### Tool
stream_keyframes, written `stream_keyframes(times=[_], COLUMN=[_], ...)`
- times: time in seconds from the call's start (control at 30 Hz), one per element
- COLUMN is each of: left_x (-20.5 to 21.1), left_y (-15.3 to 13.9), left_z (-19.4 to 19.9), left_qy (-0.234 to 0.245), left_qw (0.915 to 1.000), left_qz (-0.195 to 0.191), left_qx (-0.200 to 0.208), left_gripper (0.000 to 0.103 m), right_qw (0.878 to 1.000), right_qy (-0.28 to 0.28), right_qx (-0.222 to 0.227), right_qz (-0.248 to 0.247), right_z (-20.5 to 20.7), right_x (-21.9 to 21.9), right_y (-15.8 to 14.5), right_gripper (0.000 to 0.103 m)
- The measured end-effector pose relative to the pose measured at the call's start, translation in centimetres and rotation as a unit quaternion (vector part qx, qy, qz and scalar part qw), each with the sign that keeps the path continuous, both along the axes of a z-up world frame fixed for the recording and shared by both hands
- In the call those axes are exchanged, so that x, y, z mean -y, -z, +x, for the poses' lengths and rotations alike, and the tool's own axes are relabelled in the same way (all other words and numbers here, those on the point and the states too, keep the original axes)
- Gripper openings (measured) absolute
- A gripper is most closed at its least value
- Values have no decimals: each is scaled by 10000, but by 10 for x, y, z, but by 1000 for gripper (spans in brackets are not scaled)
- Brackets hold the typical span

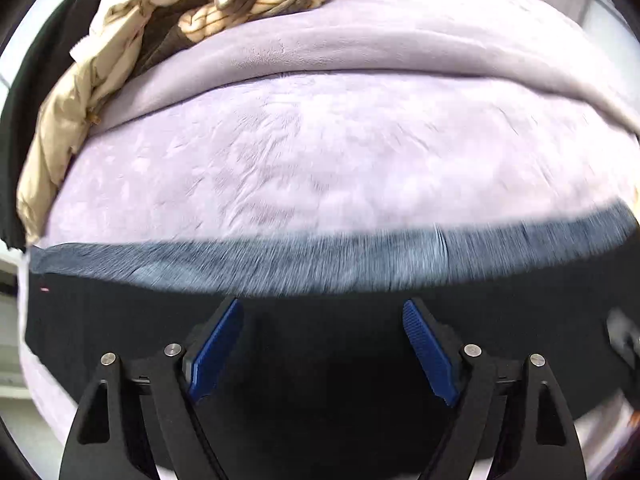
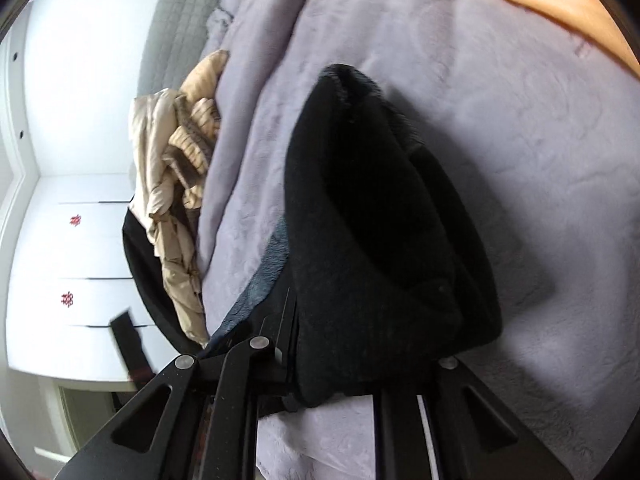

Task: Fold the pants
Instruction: 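Lift the hem end with the right gripper and fold it toward the waistband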

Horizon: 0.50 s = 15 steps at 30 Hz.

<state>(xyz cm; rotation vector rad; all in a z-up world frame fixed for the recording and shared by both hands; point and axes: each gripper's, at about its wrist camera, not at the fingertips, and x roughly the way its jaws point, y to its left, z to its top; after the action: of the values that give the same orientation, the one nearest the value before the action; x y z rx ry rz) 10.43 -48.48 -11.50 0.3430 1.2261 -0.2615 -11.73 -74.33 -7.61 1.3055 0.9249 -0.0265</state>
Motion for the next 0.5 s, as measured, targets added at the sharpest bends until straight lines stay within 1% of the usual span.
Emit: stream_keyframes(times=[0.03,0.07,0.1,0.13,0.17,0.2,0.27,0.33,0.37,0.43,0.47,0.5], left_x=[8,11,16,21,23,24,15,-5,-9,-14,4,8], left_y=[14,28,38,40,36,30,13,-6,-11,-6,-1,11], left_z=[6,7,6,0,-6,-10,-17,-30,-38,-57,-71,-79], left_qy=[-1,72,157,277,398,465,480,376,382,543,610,715], left_qw=[10000,9998,9992,9982,9972,9969,9980,9992,9993,9985,9980,9969], left_qz=[38,187,355,466,543,561,415,148,50,-4,18,77], left_qx=[-8,-53,7,248,321,300,68,33,12,-113,-181,-327], left_gripper=[83,84,86,86,86,86,86,86,86,86,86,86], right_qw=[10000,9999,9999,9998,9998,9998,9996,9994,9993,9988,9986,9984], right_qy=[-36,-69,-90,-118,-127,-122,-135,-180,-198,-231,-232,-231], right_qx=[58,101,120,135,120,108,166,184,198,227,240,250], right_qz=[-29,-59,-85,-72,-86,-117,-160,-220,-250,-357,-401,-451], right_z=[1,2,2,4,5,7,10,8,8,11,12,12], right_x=[-1,-2,-2,-3,-3,-3,-5,-5,-7,-11,-13,-14], right_y=[-3,-5,-6,-6,-5,-6,-12,-17,-19,-26,-29,-31], right_gripper=[15,15,15,15,15,15,15,15,15,15,15,15])
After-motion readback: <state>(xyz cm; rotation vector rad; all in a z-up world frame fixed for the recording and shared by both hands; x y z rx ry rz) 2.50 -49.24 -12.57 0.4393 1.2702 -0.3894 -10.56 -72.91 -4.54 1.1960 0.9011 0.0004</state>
